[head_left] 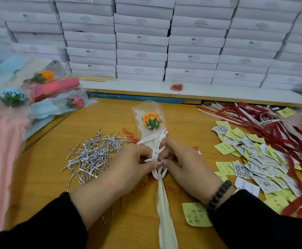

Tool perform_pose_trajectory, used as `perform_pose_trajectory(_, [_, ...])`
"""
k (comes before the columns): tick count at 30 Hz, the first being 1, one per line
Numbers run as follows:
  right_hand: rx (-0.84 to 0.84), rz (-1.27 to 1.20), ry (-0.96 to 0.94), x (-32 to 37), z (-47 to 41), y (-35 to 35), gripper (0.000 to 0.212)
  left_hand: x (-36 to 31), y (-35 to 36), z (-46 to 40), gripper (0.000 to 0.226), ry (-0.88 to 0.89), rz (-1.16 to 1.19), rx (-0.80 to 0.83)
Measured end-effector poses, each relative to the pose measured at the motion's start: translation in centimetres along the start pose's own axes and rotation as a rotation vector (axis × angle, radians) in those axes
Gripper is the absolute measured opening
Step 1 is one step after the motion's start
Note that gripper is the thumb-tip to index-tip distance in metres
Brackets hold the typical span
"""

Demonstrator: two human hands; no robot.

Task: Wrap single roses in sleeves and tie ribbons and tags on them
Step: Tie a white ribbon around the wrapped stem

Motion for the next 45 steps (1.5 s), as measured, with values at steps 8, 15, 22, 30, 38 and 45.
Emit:
perform_pose_trajectory(8, [-0.021,0.090,0.002,0.2,0.1,0.2,0.042,0.2,-0.2,-0.1,0.033,-0.006,0.061,0.008])
perform_pose_trajectory(15, [-0.085,0.228,0.012,0.8,0.2,-0.1,0.007,0.2,-0.3,-0.1,0.012,0.004,0.077,0.011])
perform_pose_trajectory(22, [0.019,-0.364,0.369,-0.4,0.0,-0.3,0.018,0.3,-0.5,0.0,0.021,-0.013,0.034,0.000])
perform_pose_trajectory(30, [0.156,-0.397,0.323,0.2,0.1,-0.3,0.016,-0.2,-0.3,0.2,0.014,0.008,-0.026,0.007])
perform_pose_trajectory(38, [-0.047,-0.099,0.192,0.2,0.0,-1.3,0.016,0.2,-0.5,0.1,0.017,-0.024,-0.048,0.007])
perform_pose_trajectory(45, [-0.068,0.077,0.219,0.6,0.1,-2.1,0.015,0.5,-0.6,0.0,0.014,-0.041,-0.071,-0.015])
Point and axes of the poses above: each hand's wrist, its own z-axis away from the middle knuckle, its own y-axis out of the palm, x = y × z, the point moved 3 cm from there along -z, towards the middle knuckle, and after that the axes turned 7 degrees about x, right-handed, at the moved point
